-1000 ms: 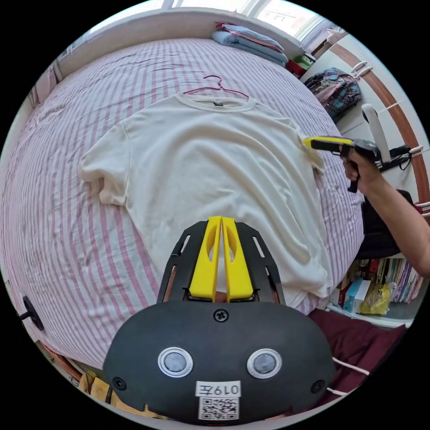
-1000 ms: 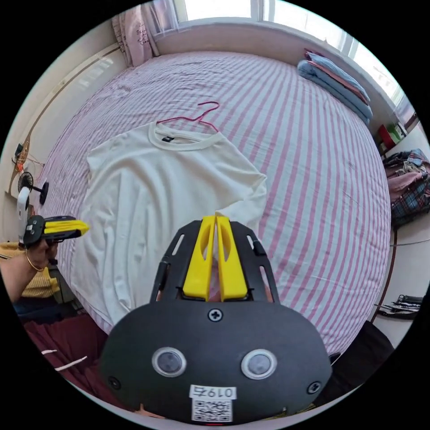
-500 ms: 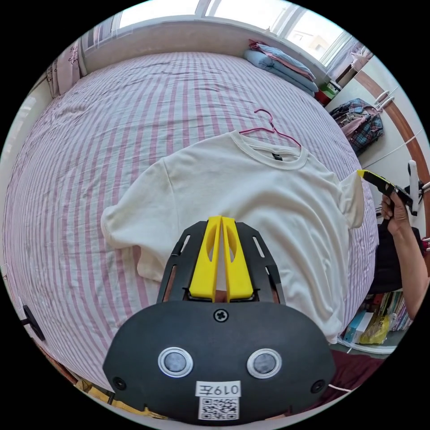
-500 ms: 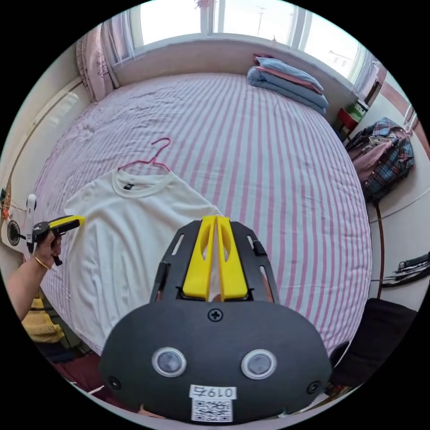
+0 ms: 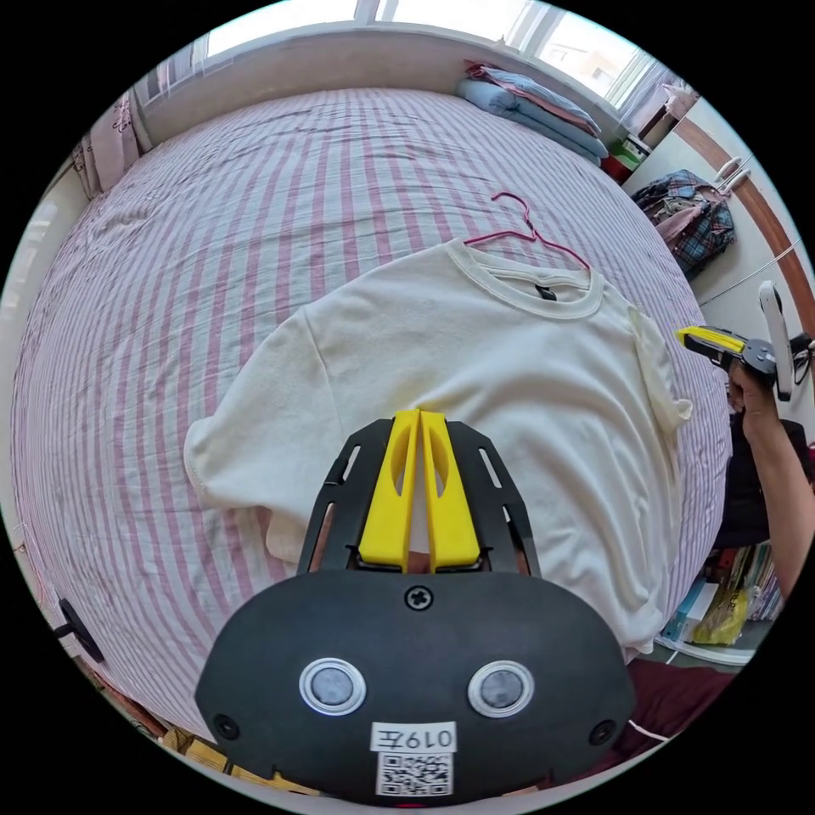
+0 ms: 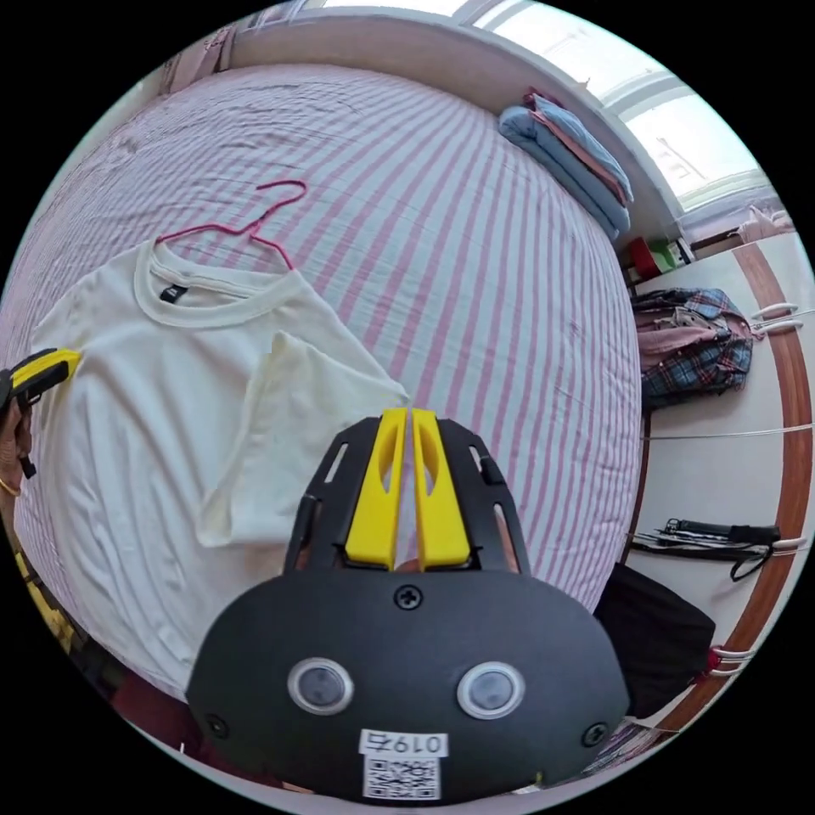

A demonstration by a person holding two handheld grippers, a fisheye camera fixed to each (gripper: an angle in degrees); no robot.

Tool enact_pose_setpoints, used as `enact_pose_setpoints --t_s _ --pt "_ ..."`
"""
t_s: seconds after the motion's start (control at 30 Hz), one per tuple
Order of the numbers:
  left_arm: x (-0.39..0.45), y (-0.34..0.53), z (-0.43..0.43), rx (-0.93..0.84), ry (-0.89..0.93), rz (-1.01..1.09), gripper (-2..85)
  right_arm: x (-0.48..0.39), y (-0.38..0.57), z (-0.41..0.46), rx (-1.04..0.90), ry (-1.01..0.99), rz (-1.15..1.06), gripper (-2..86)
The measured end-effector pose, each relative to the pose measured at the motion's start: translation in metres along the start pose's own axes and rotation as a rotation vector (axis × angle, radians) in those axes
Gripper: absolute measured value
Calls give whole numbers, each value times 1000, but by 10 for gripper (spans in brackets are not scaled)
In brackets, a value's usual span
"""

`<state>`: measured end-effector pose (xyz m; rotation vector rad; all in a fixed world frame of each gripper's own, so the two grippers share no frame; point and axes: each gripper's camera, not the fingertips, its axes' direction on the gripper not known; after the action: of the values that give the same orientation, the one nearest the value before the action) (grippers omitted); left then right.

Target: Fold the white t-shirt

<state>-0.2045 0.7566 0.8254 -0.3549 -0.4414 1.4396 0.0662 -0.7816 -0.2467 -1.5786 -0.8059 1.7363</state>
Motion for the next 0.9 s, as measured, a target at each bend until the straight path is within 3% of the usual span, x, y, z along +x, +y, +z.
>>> enact_pose_setpoints --t_s 0.1,0.23,0.43,0.6,0.67,0.77,0.9 --pt "-4 3 0 4 13 3 9 45 23 17 -66 -5 28 41" --pt "-9 5 -6 18 23 4 9 86 30 9 -31 -227 59 37" --pt "-1 10 -16 61 53 -12 7 -19 9 -54 132 -452 -220 63" --pt "6 12 -19 63 85 -27 7 -63 19 -18 -53 -393 -276 72" --pt "9 14 -20 63 86 -18 8 -62 27 -9 -81 -319 -279 17" --pt "10 17 -22 67 90 -13 8 -16 42 -18 -15 -289 -136 2" --pt "10 19 -21 66 91 -18 8 88 91 3 7 -365 228 -4"
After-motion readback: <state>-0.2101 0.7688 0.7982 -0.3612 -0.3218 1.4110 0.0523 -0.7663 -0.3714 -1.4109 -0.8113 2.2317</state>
